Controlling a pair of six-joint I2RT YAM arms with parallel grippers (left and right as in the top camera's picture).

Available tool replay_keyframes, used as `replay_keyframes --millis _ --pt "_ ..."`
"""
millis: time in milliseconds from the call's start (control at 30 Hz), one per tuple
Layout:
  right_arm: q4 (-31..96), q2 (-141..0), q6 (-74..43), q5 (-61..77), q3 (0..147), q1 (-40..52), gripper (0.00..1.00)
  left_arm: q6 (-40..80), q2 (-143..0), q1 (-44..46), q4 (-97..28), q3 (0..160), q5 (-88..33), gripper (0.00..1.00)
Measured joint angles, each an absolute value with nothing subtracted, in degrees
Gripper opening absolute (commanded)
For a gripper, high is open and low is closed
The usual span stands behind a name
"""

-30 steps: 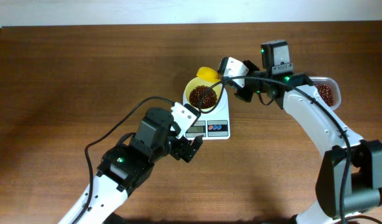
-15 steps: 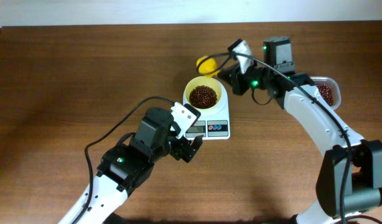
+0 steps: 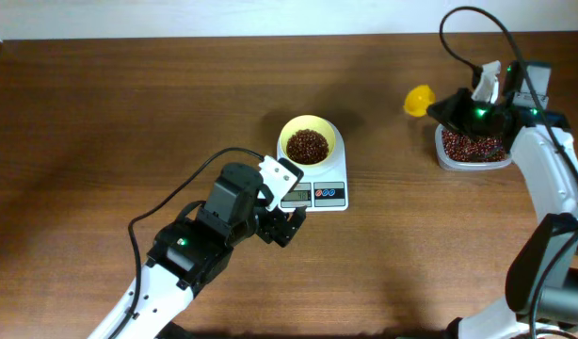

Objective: Scoop item into bowl and weigh 50g on scale
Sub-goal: 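Return the scoop with the right gripper to the bean container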

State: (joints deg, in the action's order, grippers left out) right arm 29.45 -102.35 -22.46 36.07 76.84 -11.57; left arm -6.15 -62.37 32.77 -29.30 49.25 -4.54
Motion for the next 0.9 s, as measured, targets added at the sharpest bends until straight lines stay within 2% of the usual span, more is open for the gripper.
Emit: replay_keyframes --millis 333,500,900 --pt "34.83 -95.66 -20.69 24.58 76.84 -11.6 0.04 -6.15 -62.37 32.77 -29.32 49.25 -4.54 0.99" --pt "43.51 -94.85 -18.46 12.82 77.03 -11.6 0.04 -6.15 -62.37 32.77 -29.3 49.25 -4.51 0.99" --pt "44.42 -94.85 -11.77 -2.59 77.03 -11.6 0.04 -6.15 -62.37 32.77 -29.3 49.25 -4.54 0.99"
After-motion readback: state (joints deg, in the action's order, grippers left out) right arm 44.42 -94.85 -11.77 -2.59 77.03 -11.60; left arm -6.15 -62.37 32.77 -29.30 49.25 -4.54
